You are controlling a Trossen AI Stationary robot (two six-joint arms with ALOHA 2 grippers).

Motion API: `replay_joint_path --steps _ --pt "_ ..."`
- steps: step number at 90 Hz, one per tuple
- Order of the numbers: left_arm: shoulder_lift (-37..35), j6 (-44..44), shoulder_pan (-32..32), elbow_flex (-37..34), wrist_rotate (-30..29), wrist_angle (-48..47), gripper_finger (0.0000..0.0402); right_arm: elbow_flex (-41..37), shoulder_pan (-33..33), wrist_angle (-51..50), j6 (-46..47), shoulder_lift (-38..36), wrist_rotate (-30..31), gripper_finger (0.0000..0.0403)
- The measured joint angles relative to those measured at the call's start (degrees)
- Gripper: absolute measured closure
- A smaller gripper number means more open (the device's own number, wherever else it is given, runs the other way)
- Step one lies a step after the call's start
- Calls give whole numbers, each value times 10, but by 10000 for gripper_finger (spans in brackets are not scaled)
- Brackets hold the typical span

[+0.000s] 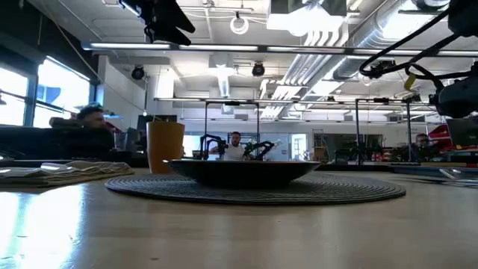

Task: Set table place
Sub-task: Move the white patterned table knife to the right of the gray table mat

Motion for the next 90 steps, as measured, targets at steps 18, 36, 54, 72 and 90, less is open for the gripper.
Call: replay_joint_path --steps 18,36,54,72,90 --pt "0 0 0 0 -7 0 179 0 0 11 -40 20 9 403" --pt "0 0 0 0 -12 0 179 0 0 23 -46 20 17 403" --pt "0 0 0 0 -12 0 179 0 -3 62 -50 15 42 403" --pt "0 0 0 0 -12 0 179 0 -19 59 -56 15 57 403" --pt "0 8 0 0 -12 0 179 2 -48 66 -70 15 110 403"
